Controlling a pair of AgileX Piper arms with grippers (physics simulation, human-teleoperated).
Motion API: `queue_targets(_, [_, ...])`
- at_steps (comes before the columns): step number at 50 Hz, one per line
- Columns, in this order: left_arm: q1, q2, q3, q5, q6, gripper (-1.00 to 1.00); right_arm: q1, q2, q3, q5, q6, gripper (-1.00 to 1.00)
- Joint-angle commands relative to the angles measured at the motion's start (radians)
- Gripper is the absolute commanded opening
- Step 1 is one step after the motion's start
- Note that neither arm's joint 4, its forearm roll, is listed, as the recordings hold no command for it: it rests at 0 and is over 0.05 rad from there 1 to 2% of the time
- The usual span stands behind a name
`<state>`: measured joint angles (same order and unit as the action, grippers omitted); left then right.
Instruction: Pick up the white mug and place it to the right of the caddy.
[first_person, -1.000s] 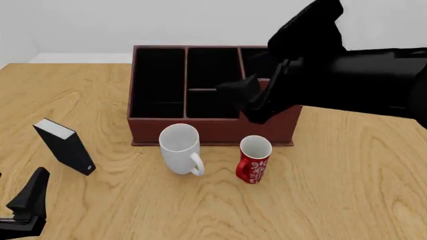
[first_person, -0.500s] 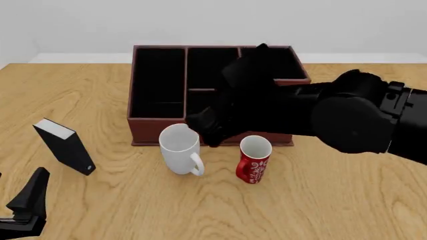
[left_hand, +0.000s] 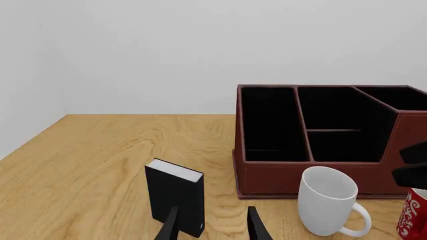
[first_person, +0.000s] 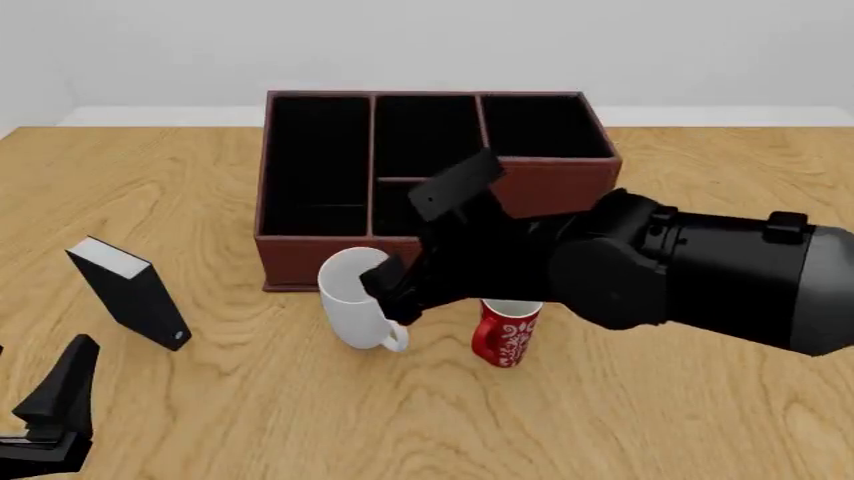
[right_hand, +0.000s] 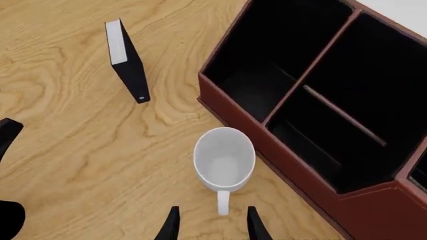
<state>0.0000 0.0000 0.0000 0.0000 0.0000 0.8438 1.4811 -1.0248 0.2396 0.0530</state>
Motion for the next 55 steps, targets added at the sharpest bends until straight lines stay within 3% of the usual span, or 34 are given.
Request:
queue_targets(1, [0.000,0.000,0.000,0.000,0.000,1.00,-0.008,0.050,0.011,-0.026,0.018,1.00])
queue_targets(10, [0.000,0.000,0.000,0.000,0.000,1.00,-0.039,0.097,0.015,-0.052,0.031,1.00])
queue_targets(55, [0.000,0.000,0.000,0.000,0.000,1.00,-0.016,0.256,0.005,-0.100,0.067,1.00])
